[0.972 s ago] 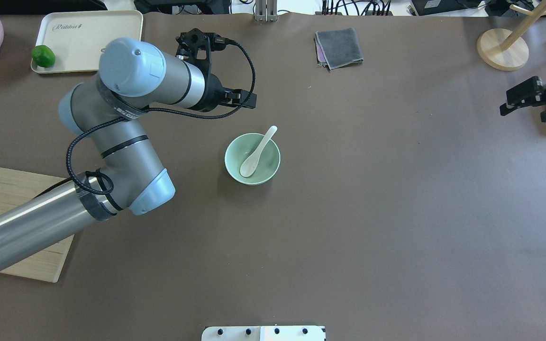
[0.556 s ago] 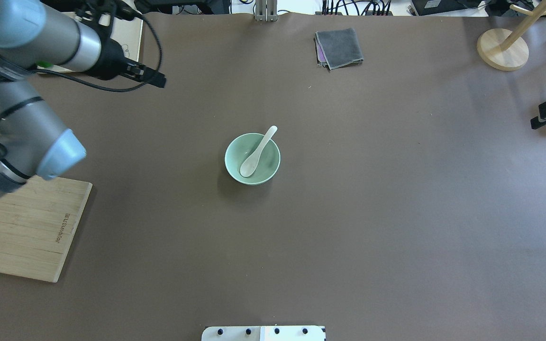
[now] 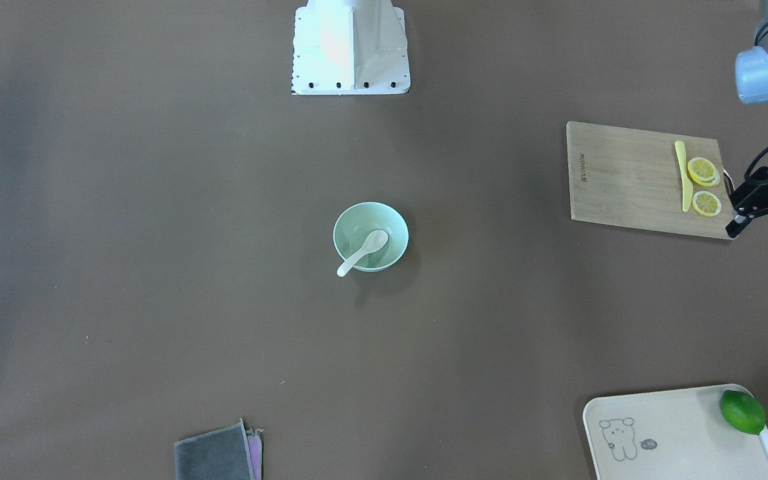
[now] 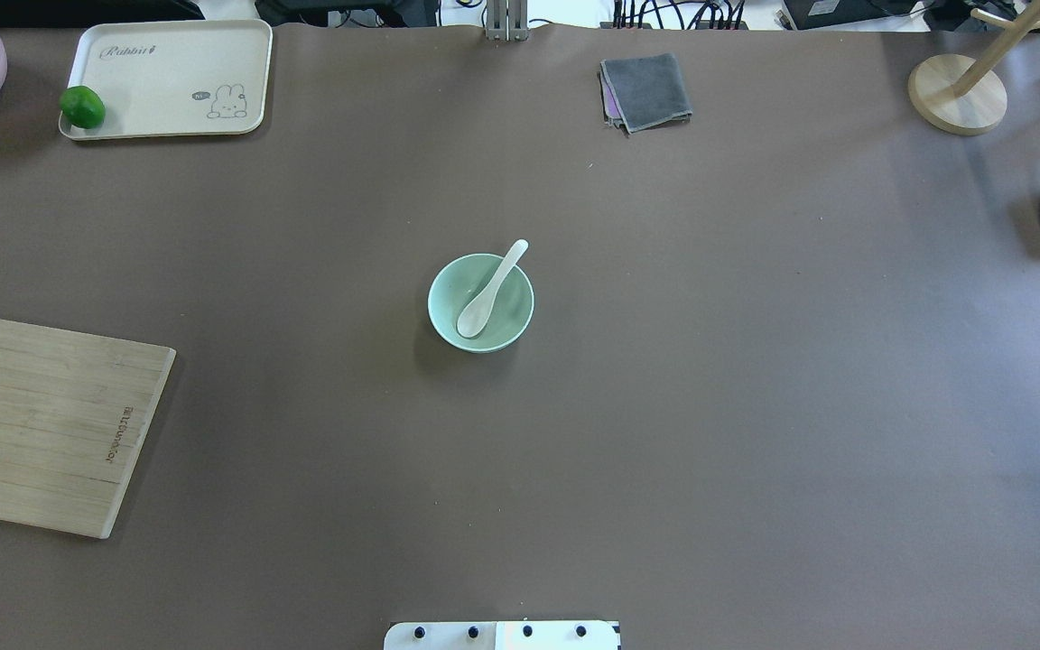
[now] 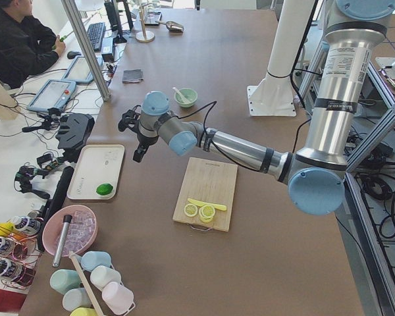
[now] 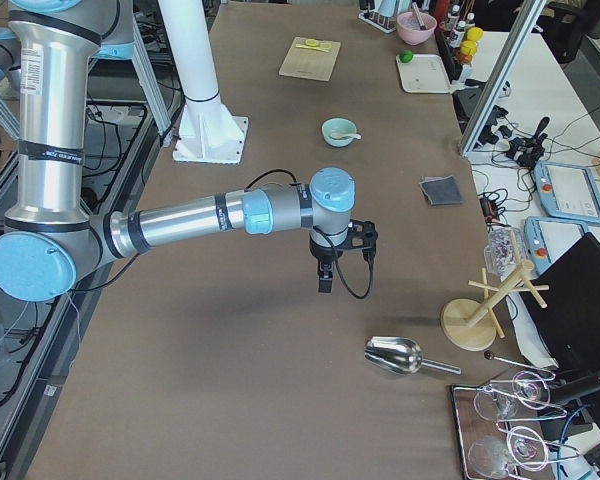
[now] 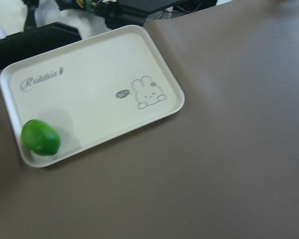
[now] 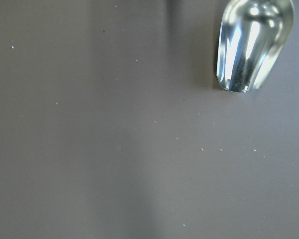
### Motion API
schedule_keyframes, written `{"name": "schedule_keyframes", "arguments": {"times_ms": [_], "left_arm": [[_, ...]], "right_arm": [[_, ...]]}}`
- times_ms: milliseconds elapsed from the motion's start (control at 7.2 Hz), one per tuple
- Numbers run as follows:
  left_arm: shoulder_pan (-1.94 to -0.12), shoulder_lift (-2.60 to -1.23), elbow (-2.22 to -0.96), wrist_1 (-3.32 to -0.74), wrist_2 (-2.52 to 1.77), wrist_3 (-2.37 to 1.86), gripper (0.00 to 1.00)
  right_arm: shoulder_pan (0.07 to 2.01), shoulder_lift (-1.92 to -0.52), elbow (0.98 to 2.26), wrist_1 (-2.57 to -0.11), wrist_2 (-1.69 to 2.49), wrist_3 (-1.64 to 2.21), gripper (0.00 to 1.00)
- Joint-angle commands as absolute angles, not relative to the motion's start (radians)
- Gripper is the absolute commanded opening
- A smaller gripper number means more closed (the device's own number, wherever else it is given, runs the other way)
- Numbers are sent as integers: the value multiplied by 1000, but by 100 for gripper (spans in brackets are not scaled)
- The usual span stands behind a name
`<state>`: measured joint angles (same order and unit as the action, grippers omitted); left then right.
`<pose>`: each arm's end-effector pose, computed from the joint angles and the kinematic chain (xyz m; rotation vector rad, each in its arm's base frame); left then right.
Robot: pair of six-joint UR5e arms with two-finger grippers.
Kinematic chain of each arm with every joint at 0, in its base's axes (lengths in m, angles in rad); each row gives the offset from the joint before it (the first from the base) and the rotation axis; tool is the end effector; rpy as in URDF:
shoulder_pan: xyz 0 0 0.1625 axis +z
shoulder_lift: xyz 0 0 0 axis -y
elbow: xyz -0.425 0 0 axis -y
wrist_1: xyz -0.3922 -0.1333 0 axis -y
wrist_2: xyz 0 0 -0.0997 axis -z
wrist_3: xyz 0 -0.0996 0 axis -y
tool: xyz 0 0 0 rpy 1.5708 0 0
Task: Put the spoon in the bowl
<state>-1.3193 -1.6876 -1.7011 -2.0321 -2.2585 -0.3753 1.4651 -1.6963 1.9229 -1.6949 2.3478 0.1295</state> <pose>0.0704 -0.5556 0.4822 0.4429 0.8341 0.1290 0.0172 -0.4397 0.5565 0.0055 -0.7823 -0.0172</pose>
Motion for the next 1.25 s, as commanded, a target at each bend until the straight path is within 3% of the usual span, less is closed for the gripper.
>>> {"name": "schedule_keyframes", "arguments": {"times_ms": [0,278,694,1111], "left_arm": [[-1431,-1597,-1622,-2017,-2263,-195,98],[-1524,-1604,-1566,-1833,-2273,-61,98],[-1589,-1435,-1742,-1795,-2336,-64,98],[-1621,-1423,-1770,-1749,-2335,-64,98]], "right_arm": [[1572,-1733,1879,-1779,2348,-87,100],[1578,-1732,1884,-1778,2350,-80,100],[1578,-1720,1882,-1776,2352,-75,100],[1578,-1721,1875,-1775,2352,-75,100]]}}
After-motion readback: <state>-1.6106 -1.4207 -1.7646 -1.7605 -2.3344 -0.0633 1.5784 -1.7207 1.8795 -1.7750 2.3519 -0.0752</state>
